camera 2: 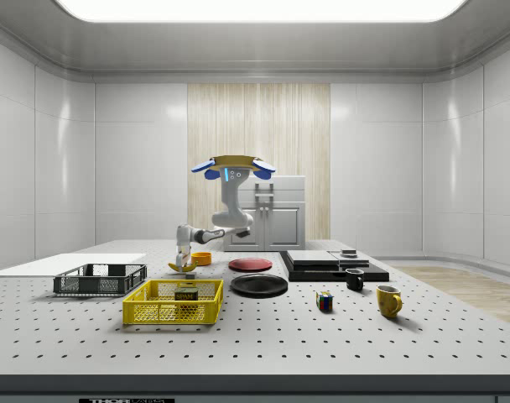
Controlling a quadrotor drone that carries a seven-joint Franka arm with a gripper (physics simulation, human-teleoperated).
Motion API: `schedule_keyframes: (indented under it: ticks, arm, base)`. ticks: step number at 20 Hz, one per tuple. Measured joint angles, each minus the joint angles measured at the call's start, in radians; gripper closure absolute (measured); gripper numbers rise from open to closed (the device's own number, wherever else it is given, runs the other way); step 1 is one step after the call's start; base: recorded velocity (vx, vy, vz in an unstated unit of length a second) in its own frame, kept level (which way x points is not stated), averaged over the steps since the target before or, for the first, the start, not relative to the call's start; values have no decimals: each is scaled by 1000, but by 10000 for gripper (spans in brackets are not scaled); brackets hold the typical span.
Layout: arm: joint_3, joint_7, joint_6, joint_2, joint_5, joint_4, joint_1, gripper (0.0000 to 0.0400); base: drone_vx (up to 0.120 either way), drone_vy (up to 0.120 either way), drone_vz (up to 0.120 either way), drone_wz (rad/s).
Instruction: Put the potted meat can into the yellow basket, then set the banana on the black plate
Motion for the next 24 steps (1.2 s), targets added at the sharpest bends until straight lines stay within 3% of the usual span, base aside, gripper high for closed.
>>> schedule_keyframes:
  ticks: [3,6,11,19,24]
  arm:
    - [0,0,0,0,0,0,0,158]
    - [0,0,0,0,0,0,0,201]
    - [4,24,-4,0,0,-2,0,203]
    - [73,43,-29,-5,64,-25,8,203]
    - [92,45,-33,-9,83,-30,8,203]
  base:
    - [0,0,0,0]
    - [0,0,0,0]
    - [0,0,0,0]
    - [0,0,120,0]
    - [-104,112,120,0]
